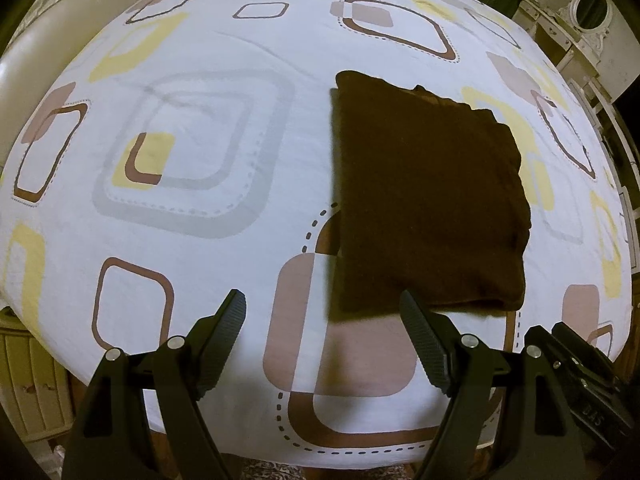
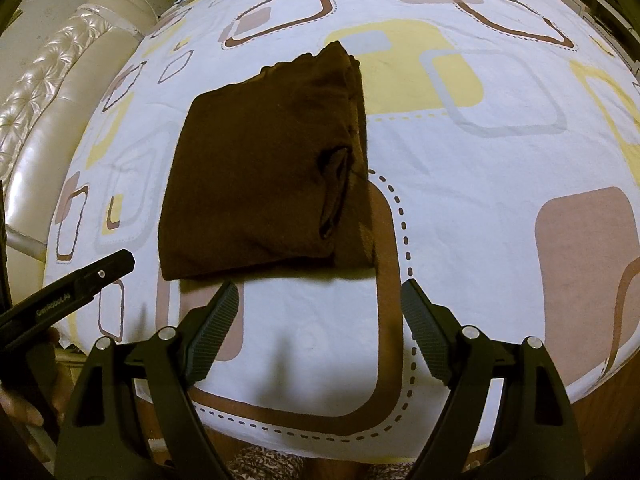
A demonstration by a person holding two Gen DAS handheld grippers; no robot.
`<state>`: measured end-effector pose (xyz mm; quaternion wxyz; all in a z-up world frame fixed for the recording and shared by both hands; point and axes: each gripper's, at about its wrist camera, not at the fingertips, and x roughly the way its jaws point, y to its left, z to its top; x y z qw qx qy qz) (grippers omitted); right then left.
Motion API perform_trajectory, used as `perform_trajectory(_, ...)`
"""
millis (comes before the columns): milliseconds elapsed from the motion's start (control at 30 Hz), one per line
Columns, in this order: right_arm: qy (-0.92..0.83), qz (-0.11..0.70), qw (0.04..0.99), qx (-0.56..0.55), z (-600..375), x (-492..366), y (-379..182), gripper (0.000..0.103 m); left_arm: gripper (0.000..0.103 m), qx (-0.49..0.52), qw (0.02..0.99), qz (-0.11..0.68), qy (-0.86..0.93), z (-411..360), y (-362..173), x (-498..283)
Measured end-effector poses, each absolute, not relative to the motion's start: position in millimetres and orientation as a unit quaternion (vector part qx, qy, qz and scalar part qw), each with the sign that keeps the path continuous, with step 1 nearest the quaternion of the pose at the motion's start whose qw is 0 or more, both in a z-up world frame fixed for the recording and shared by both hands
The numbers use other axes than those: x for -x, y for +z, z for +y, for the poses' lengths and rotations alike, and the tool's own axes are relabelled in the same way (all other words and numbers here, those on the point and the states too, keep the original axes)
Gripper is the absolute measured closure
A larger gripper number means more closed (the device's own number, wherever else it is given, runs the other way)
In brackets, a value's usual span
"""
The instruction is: Fold small clothes
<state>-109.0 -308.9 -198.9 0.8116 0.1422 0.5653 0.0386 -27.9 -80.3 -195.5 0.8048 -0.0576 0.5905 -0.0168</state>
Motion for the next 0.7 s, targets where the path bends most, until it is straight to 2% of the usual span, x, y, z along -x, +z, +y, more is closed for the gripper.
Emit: perform_trajectory(700,0.046,0.563,0.813,-0.142,-310.5,116.6,-192.9,0.020,0.021,0.043,0.812,0.581,-0.013,-80.9,-189.7,28.5)
